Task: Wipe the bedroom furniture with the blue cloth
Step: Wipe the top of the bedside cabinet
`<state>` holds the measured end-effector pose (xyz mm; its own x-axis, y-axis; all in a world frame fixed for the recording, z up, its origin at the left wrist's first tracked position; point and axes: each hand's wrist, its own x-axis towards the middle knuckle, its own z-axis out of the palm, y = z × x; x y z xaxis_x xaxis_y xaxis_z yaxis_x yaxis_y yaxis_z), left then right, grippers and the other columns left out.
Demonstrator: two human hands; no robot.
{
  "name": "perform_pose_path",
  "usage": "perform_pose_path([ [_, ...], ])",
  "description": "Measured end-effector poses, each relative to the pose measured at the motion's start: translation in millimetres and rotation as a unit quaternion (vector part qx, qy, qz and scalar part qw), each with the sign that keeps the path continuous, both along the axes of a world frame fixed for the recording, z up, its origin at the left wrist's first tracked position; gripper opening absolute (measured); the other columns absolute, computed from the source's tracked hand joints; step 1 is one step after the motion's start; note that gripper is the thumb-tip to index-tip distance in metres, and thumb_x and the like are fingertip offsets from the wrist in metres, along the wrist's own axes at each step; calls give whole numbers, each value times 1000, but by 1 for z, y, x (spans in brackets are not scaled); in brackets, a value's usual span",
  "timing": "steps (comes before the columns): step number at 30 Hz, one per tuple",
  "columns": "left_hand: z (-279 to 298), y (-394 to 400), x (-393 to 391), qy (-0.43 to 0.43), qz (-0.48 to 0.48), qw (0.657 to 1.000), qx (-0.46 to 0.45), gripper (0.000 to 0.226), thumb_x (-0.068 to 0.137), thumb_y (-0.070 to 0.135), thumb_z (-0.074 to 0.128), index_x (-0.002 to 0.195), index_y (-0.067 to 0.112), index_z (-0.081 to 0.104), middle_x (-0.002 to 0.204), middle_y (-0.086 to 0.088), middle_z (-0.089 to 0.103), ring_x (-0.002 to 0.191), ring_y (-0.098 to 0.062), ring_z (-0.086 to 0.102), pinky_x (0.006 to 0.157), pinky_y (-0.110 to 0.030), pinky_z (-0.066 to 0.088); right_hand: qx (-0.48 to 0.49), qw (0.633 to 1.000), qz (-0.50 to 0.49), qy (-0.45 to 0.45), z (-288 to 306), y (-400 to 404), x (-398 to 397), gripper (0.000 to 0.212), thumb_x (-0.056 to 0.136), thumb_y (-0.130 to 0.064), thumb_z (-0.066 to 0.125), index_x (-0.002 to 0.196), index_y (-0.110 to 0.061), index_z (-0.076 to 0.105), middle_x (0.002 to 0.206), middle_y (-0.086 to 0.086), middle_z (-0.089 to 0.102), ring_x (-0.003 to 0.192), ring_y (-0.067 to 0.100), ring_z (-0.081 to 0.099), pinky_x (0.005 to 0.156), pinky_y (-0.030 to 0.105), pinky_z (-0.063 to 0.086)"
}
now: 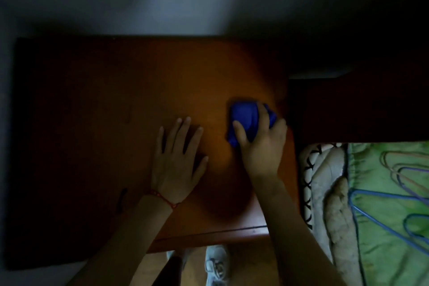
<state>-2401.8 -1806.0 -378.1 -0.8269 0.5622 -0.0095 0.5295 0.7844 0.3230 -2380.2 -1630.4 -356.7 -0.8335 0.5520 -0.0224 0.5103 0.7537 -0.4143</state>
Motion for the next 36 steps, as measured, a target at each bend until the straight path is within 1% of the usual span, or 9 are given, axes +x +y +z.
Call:
perform_pose_path([
  [4,6,-13,46,5,9,1000,19,53,100,46,19,135,11,38,143,-18,35,133,-33,29,106,-56,20,-8,1000,-11,-17,4,-27,85,65,78,-57,47,129,-18,40,95,23,50,83,37,51,73,43,47],
  [11,-3,-24,108,-9,15,1000,-14,53,100,46,17,136,13,39,142,-19,40,133,-33,31,109,-53,15,5,1000,0,19,-3,-7,46,62,83,-54,49,129,-13,44,99,22,50,87,37,49,79,44,43],
  [14,-4,-23,107,0,15,1000,-27,56,100,48,14,138,13,36,142,-21,40,132,-33,29,108,-53,14,15,1000,13,9,0,-16,101,64,82,-56,46,130,-14,42,96,21,50,82,33,49,74,35,38],
  [16,-5,-23,108,5,16,1000,-26,57,100,49,12,138,13,34,142,-21,41,133,-33,28,108,-52,13,10,1000,15,-8,2,-24,148,64,81,-57,45,129,-15,41,95,21,50,81,33,50,72,36,42],
  [19,-7,-23,109,20,20,1000,-11,55,100,48,15,139,13,34,144,-21,39,134,-34,28,109,-54,15,3,1000,23,-4,0,-25,159,62,80,-56,46,126,-14,43,93,22,51,79,34,51,70,41,46],
  [25,-10,-23,113,67,22,998,9,51,95,38,36,137,10,42,143,-21,41,133,-35,32,109,-53,17,7,1000,7,23,-3,-18,131,62,83,-54,48,129,-13,44,100,23,51,85,36,50,77,42,43],
  [30,-11,-26,124,70,28,997,16,54,94,40,37,136,7,46,143,-22,40,133,-36,31,109,-53,15,13,1000,14,20,-3,-27,198,61,81,-55,48,127,-16,41,97,21,50,82,34,50,73,42,46],
  [34,-14,-40,133,91,19,996,5,53,95,41,36,136,9,46,144,-20,40,133,-35,32,109,-54,16,-13,998,-45,47,-6,-46,192,61,81,-53,51,127,-12,45,101,22,50,87,35,50,77,44,48],
  [36,-15,-45,133,99,23,995,0,53,95,41,36,137,10,45,144,-19,40,133,-34,32,109,-53,16,-9,999,-5,50,-6,-65,189,62,81,-54,50,126,-12,45,100,21,51,86,33,50,78,41,45],
])
